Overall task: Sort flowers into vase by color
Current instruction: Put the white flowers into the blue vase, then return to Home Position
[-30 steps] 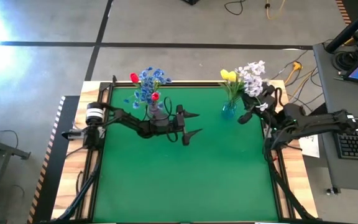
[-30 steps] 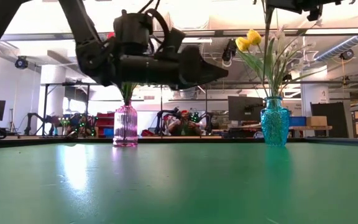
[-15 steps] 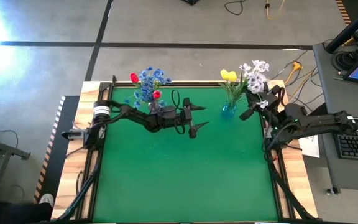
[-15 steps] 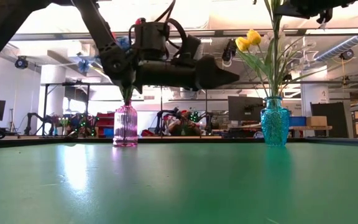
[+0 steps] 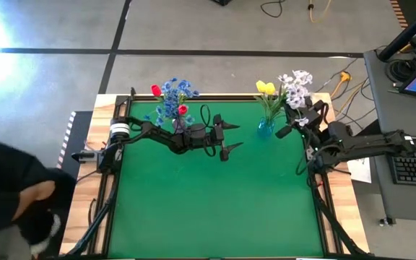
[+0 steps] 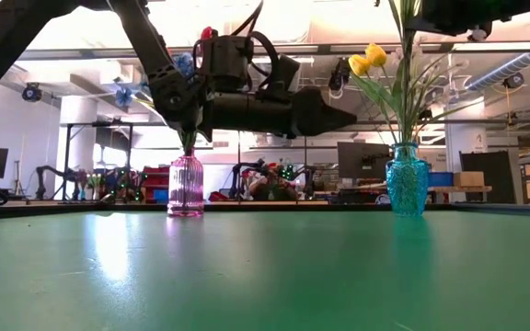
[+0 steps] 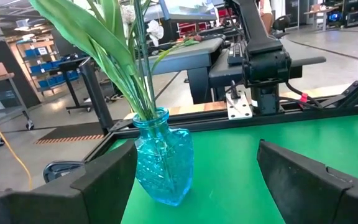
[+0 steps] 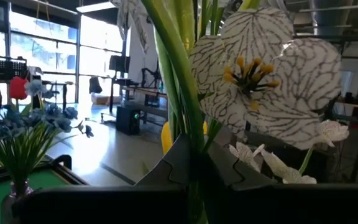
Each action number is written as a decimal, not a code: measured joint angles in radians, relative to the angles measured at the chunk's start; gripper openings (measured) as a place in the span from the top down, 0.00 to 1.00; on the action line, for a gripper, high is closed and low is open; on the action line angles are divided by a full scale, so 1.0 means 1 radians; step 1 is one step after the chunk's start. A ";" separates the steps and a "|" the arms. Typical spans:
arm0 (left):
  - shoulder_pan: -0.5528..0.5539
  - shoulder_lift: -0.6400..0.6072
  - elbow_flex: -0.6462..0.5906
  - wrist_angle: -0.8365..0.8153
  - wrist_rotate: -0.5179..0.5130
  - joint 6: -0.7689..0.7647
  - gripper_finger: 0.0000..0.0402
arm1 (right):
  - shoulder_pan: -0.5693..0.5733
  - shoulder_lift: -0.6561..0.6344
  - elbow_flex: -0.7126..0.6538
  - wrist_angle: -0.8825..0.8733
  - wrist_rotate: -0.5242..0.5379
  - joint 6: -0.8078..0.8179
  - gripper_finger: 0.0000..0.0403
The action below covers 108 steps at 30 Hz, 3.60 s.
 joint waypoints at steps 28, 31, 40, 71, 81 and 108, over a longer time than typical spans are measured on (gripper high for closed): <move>0.000 -0.002 -0.001 -0.003 0.000 -0.002 0.21 | -0.001 0.012 -0.086 0.006 0.003 0.087 0.96; 0.000 -0.002 -0.001 -0.003 0.000 -0.002 0.21 | -0.001 0.012 -0.086 0.006 0.003 0.087 0.92; 0.000 -0.002 -0.001 -0.005 0.000 -0.003 0.21 | -0.001 0.012 -0.086 -0.055 0.055 0.144 0.66; -0.058 -0.086 -0.004 -0.080 -0.001 -0.025 0.21 | 0.001 0.013 0.213 -0.995 -0.104 0.802 0.15; -0.120 -0.298 -0.071 -0.220 0.000 -0.009 0.21 | 0.001 0.011 0.295 -1.057 -0.218 0.813 0.15; -0.358 -0.873 -0.357 -0.499 -0.081 0.002 0.21 | 0.276 0.008 0.384 -0.858 -0.316 0.479 0.15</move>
